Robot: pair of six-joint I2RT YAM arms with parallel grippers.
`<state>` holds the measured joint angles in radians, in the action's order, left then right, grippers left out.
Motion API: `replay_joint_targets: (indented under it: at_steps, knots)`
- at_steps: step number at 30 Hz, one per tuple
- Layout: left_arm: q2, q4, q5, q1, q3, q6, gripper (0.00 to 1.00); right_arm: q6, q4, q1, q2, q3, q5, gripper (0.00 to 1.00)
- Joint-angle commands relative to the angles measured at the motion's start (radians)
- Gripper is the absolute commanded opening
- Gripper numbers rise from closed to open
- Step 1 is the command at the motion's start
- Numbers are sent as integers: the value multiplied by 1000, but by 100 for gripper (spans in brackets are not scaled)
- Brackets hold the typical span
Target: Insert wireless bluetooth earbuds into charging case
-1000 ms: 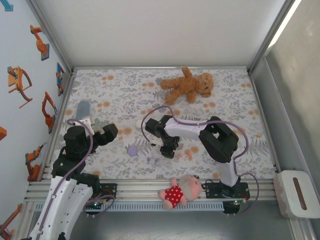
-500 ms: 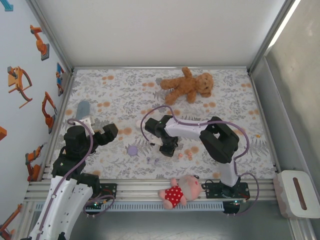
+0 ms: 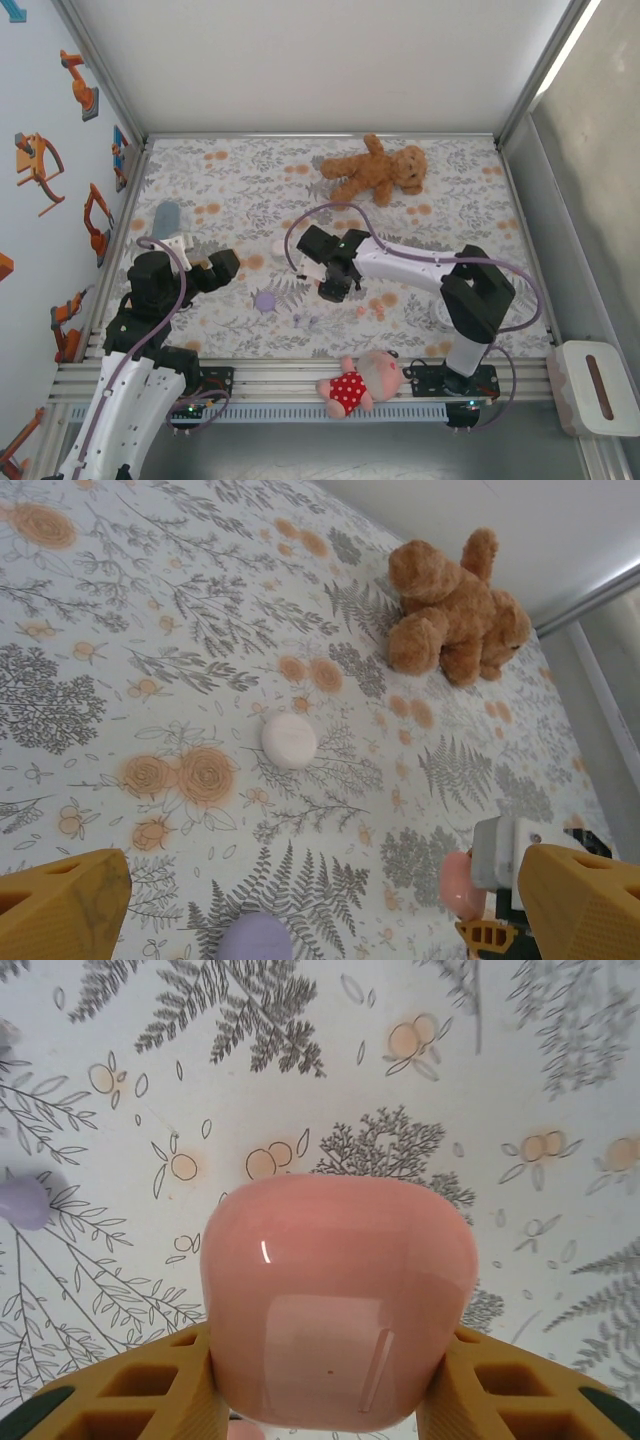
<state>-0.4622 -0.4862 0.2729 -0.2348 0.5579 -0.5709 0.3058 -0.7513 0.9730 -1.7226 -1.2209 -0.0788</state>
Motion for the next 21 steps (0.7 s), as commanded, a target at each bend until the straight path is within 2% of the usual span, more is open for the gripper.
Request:
replay_joint_targets:
  at_steps: [1,10,14,21]
  knots:
    - [-11,30,126,3,26,-3,100,56,68,0,92,22,-5,39]
    - [-112,237,459,-6,29,-42,88,153,170,1,301,70,11,39]
    - [-147,298,511,-51,40,-61,87,176,172,1,338,63,18,39]
    - [-246,385,486,-215,70,-60,85,184,170,1,367,48,46,39]
